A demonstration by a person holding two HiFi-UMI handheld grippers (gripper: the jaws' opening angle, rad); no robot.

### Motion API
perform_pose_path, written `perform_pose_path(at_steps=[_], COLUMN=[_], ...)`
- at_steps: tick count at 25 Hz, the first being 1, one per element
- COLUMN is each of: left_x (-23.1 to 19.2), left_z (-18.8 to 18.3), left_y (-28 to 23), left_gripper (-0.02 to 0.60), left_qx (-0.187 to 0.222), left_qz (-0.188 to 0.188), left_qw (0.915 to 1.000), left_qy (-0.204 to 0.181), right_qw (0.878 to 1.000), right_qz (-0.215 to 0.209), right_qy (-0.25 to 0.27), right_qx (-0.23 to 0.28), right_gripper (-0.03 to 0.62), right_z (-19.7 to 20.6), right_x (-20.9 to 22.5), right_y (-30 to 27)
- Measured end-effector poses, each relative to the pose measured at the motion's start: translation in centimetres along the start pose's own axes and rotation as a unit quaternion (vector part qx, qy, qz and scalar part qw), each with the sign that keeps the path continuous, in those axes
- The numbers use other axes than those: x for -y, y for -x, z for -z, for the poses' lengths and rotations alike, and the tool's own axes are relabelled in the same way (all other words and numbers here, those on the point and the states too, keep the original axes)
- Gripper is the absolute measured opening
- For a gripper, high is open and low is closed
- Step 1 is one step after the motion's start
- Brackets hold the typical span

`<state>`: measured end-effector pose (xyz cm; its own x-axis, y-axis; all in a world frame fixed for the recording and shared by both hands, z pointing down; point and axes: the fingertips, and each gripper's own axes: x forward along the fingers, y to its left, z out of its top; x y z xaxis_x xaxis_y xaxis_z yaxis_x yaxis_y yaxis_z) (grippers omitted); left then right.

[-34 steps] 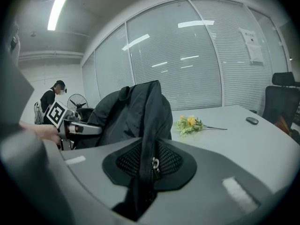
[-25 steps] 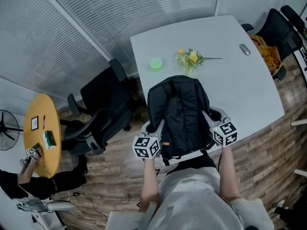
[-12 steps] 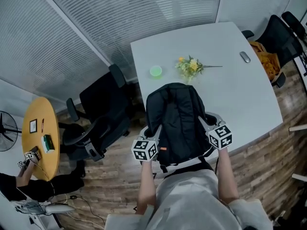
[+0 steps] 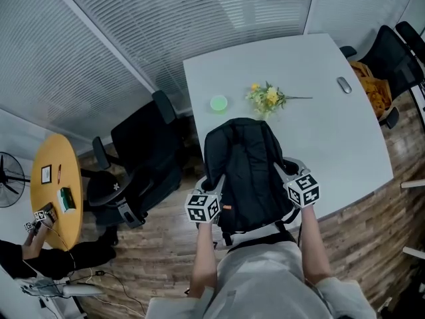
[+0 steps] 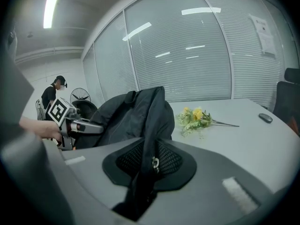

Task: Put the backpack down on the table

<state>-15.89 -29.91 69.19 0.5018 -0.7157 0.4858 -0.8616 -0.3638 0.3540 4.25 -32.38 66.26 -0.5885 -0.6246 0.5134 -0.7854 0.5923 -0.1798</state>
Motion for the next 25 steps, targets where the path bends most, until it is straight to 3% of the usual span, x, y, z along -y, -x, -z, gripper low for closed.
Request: perform_pose_path(at_steps=[25], left_x=[-3.8], left_z=[1.0], left_y=[-5.1], left_gripper=[0.109], left_qx=[-0.032], left_qz=[-0.03], left_qw=[0.999], left_qy=[0.004], right_qw=[0.999], right_qz=[-0.014], right_qy=[-0.017], right_qx=[-0.026], right_gripper=[0.054], right_z=[1.4], right_x=[3.3], right_y=[-6.0])
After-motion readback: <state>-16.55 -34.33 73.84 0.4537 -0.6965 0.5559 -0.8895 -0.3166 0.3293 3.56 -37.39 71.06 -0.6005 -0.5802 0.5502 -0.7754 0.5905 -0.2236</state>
